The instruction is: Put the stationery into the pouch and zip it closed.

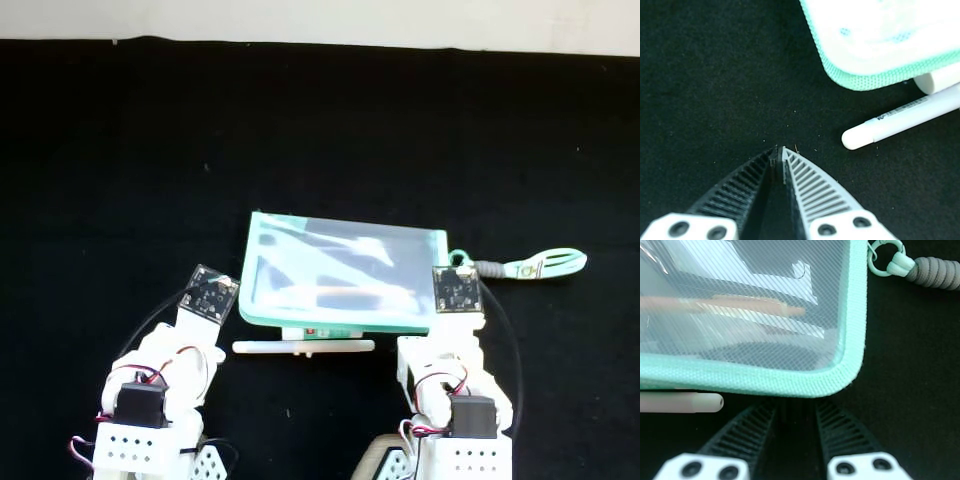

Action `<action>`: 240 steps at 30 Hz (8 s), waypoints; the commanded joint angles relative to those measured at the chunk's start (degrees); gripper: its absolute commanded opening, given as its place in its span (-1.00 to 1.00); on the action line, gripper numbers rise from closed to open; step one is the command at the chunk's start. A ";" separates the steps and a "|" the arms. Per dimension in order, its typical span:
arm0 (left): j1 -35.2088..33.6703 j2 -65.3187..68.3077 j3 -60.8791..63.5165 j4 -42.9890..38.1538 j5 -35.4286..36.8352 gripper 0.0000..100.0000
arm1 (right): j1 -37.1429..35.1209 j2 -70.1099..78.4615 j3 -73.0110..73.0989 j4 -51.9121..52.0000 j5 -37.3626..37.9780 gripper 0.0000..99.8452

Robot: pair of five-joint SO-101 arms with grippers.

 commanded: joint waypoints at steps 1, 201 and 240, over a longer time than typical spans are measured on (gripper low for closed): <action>0.66 -1.89 0.84 -0.44 -0.26 -0.99 | -0.31 -0.40 7.43 0.31 -0.09 -0.87; 4.79 57.36 -48.75 -5.80 -0.09 -0.45 | 23.87 94.99 -92.18 -2.15 3.96 -0.99; 5.05 57.27 -48.75 -8.53 0.00 -0.45 | -1.98 77.14 -146.77 0.48 -0.79 -0.98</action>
